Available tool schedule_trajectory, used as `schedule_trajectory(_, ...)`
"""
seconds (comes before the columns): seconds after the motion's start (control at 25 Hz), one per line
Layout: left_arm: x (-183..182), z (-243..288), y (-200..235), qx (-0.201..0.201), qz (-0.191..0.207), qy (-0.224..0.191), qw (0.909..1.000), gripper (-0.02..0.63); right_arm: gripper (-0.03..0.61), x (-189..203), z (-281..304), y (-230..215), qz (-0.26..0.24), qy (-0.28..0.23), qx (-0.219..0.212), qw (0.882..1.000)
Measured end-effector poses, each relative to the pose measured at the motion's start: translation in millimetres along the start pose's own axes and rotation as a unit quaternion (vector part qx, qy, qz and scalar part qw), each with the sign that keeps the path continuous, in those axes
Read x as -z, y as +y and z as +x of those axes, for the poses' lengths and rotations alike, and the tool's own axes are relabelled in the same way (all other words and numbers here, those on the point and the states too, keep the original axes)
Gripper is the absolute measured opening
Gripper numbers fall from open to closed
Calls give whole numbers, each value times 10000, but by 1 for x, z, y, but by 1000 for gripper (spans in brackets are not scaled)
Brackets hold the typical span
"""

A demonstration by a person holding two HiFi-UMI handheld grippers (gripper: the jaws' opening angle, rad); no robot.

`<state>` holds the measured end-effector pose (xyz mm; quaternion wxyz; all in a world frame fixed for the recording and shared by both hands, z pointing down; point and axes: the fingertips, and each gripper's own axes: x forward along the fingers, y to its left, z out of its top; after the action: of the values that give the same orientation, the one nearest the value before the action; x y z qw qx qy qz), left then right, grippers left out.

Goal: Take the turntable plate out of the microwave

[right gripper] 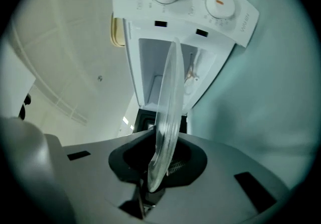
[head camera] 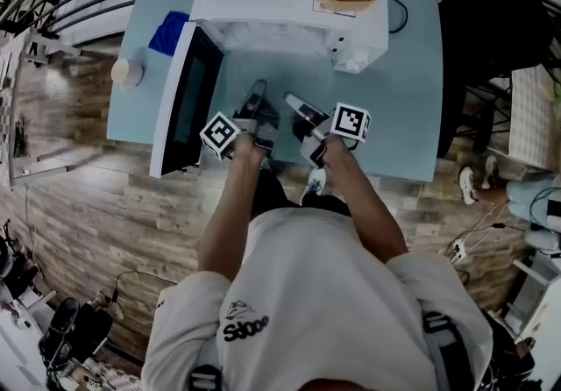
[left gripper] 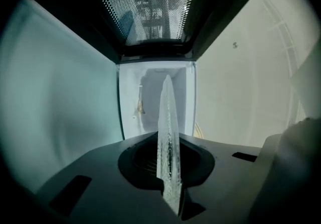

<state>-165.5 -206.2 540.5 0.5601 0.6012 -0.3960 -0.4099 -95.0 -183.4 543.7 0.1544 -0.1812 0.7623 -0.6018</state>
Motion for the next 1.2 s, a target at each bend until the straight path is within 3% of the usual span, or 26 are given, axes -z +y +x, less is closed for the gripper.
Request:
schedule_trajectory(0.32, 30, -27, -52, 406, 52, -329, 9986, 34, 35, 6, -31, 63, -706, 386, -542, 9953)
schedule_trajectory(0.68, 48, -50, -107, 700, 315, -559, 9955, 34, 34, 13, -54, 111, -783, 515, -1026, 9903)
schedule_trajectory(1.0, 69, -65, -166, 1133, 598, -547, 9902, 34, 34, 11, -75, 162, -1042, 230, -1178, 9873)
schedule_trajectory(1.2, 84, -72, -187, 1308, 578, -458, 9887, 34, 34, 10, -89, 184, -1132, 59, -1199, 9863)
